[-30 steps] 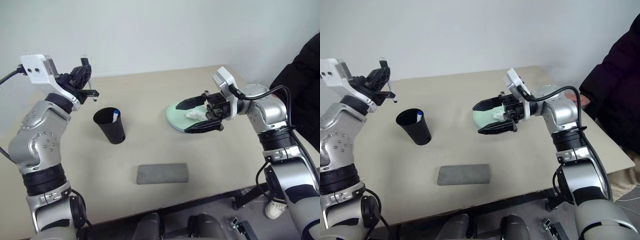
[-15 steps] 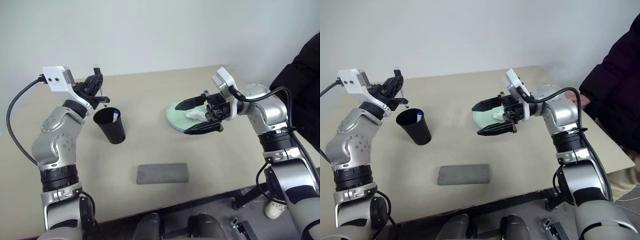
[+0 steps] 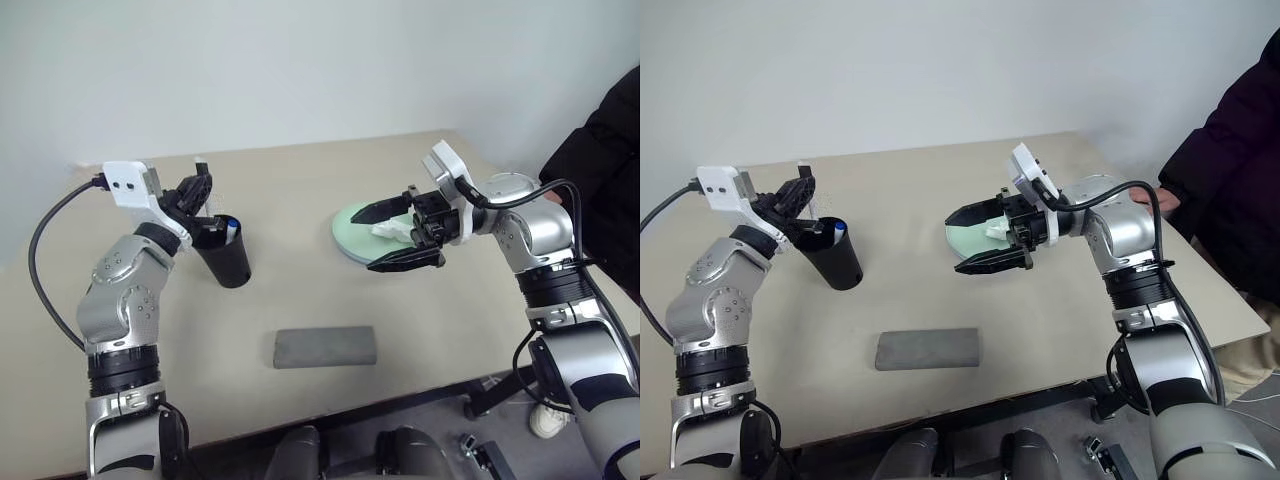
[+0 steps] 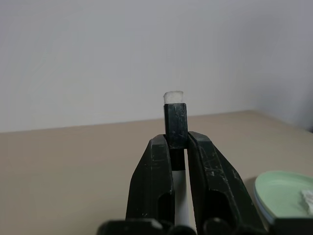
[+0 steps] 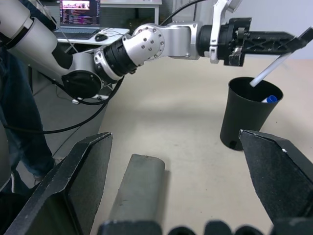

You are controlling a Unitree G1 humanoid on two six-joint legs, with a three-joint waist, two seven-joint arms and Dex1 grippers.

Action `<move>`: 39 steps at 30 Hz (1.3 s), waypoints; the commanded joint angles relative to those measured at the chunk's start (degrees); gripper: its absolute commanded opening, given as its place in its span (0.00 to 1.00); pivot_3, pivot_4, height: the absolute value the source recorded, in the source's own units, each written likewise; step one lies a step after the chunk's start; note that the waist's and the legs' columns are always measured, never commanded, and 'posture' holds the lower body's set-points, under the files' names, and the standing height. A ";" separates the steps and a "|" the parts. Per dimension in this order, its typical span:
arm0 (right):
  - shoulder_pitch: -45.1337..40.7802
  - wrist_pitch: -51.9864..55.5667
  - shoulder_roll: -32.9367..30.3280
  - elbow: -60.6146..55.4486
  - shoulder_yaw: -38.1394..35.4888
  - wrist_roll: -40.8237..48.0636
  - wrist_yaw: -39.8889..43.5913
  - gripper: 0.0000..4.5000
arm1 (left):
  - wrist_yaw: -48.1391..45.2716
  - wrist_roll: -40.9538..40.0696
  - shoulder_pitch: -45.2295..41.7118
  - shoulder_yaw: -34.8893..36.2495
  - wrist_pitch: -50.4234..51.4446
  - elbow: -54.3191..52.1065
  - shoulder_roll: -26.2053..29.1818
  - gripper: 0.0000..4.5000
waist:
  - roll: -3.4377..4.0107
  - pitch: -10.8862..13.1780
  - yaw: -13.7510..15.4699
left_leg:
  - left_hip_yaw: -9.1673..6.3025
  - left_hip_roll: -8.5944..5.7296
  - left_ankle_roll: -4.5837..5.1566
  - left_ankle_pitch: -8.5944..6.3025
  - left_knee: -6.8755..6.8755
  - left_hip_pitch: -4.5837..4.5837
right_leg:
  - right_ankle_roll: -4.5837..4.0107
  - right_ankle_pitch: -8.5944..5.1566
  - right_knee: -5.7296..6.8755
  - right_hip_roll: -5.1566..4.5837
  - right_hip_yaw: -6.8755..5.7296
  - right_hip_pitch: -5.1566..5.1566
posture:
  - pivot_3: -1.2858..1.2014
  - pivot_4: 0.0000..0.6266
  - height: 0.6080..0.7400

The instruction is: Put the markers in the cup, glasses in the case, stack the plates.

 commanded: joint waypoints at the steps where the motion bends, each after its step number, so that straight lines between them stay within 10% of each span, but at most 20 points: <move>1: -0.86 -0.61 -0.18 -1.47 -0.78 0.18 -0.37 1.00 | -0.04 0.29 -0.02 0.08 -1.18 -1.78 -0.19 0.01 | 0.00 0.00 0.00 | 0.00 0.00 0.00 0.00 0.00 -0.01 | 0.00 0.00 0.00 0.00 0.00 0.00 | 0.52 0.00 0.70; 35: -1.07 -1.29 0.08 -0.55 -0.11 -0.58 -0.24 1.00 | 0.41 1.23 2.54 0.77 -1.47 -2.92 0.16 0.01 | 0.00 0.00 0.02 | -0.04 0.02 0.01 0.00 0.00 -0.02 | -0.01 0.00 -0.01 -0.04 -0.06 -0.01 | 0.52 0.00 0.70; 39: -1.09 -1.37 0.11 -0.45 -0.08 -0.60 -0.25 1.00 | 0.34 0.80 2.13 1.30 -1.15 -2.52 0.19 0.29 | 0.00 0.00 0.02 | -0.04 0.02 0.01 -0.01 0.00 -0.02 | -0.01 0.00 -0.01 -0.03 -0.06 -0.02 | 0.52 0.00 0.70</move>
